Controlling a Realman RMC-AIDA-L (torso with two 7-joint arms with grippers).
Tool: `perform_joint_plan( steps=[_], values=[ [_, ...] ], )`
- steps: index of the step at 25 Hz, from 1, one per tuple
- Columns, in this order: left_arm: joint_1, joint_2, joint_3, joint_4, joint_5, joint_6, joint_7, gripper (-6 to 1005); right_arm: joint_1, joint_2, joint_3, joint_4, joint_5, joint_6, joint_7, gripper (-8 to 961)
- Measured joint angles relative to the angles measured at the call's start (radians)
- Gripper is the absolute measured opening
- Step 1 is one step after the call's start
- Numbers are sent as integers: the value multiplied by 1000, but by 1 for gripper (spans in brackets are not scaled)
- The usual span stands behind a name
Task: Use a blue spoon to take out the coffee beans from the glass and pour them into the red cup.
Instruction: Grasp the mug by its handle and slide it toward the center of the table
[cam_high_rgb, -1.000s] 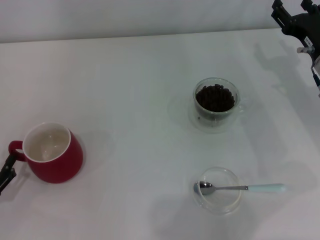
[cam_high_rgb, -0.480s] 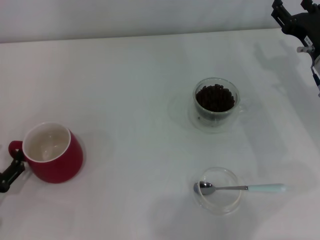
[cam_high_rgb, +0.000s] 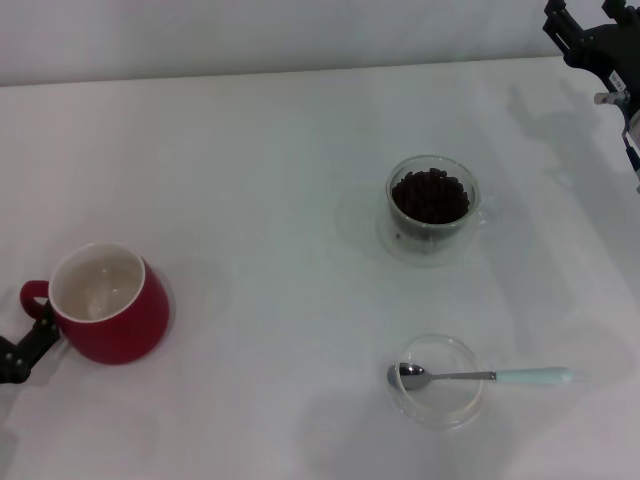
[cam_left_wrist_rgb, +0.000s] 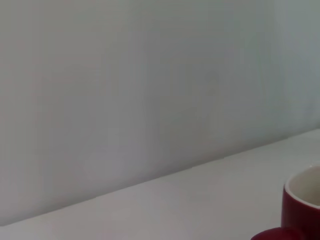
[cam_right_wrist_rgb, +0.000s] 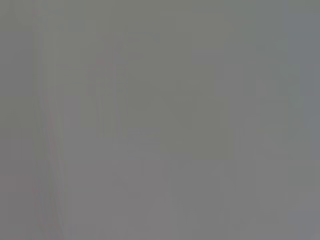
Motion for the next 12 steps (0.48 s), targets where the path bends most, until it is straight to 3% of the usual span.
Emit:
perform_joint_plan(
  steps=[2,12],
  values=[
    [0,0,0,4,0,-4,10,886,-1,0,0,0,-2,-1,0,817],
    [0,0,0,26,0,-26,34,611,-7,0,0,0,-2,-4,1,816]
  ],
)
